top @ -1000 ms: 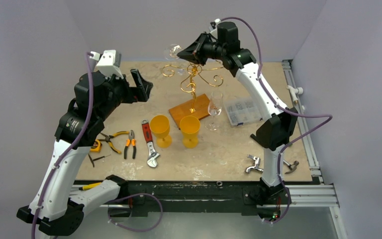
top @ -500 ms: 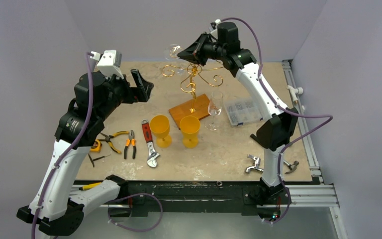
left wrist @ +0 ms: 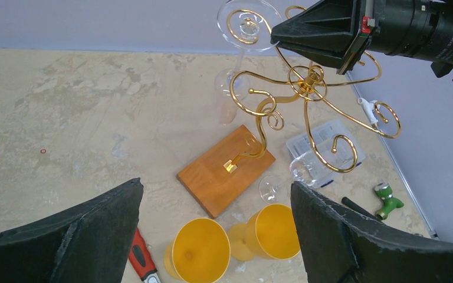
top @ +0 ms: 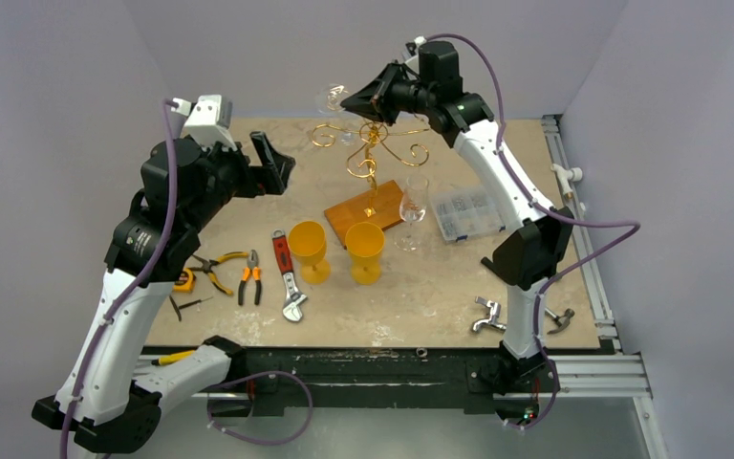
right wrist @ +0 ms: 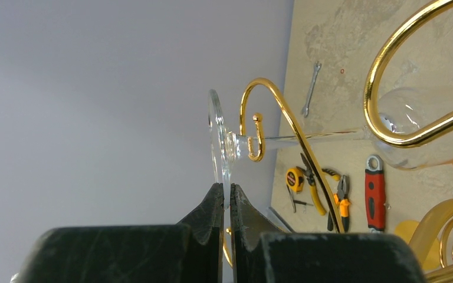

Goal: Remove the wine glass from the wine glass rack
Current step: Pick up the wine glass from the wine rack.

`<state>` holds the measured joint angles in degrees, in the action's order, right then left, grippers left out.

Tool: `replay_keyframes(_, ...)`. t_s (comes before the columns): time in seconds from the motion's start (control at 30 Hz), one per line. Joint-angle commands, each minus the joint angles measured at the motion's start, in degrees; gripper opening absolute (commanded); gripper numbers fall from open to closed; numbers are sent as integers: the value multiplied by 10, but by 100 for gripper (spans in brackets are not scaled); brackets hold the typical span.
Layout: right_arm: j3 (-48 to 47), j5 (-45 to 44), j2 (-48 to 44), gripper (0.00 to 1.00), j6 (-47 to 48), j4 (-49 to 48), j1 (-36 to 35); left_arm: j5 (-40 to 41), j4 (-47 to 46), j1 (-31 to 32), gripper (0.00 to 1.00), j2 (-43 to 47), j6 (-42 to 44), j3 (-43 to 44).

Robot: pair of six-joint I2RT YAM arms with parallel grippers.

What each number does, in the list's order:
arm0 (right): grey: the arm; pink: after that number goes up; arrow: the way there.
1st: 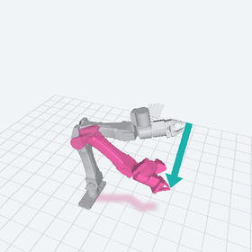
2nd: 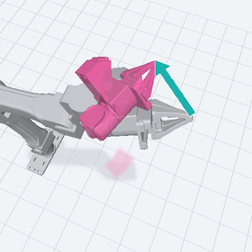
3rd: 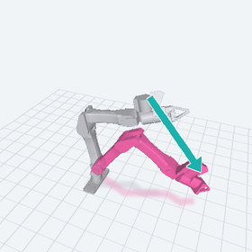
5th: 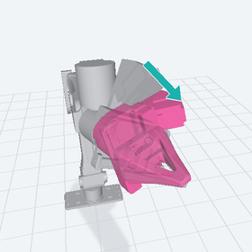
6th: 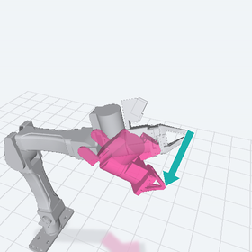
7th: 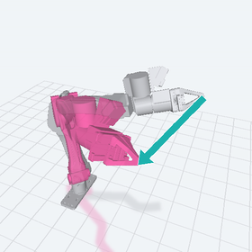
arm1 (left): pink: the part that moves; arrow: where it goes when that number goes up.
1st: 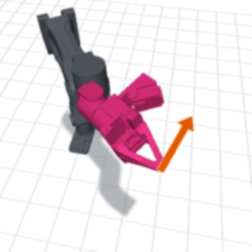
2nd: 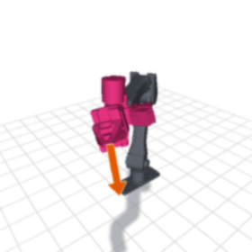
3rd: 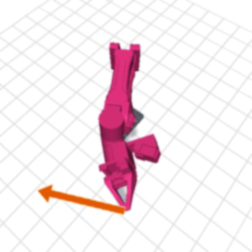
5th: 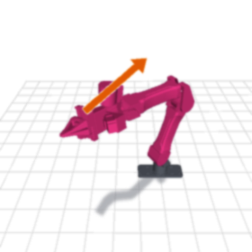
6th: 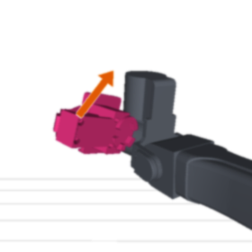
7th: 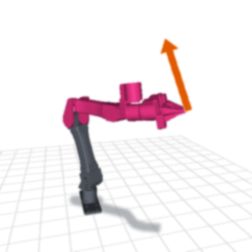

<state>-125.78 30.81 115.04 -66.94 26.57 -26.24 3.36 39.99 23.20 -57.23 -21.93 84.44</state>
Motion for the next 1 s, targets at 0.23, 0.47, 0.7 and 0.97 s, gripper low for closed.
replay_keyframes(0.23, -52, 11, -39, 0, -30, -42, 3, -5, -30, -5, 92, 11, -13, -10)
replay_keyframes(0.47, -52, 13, -38, 0, -38, -49, 3, -8, -30, -5, 92, 11, -14, -10)
replay_keyframes(0.7, -57, 14, -34, 0, -41, -58, 2, -9, -31, -5, 92, 12, -14, -11)
replay_keyframes(0.97, -69, 20, -26, 0, -39, -70, 2, -9, -32, -5, 92, 11, -15, -14)
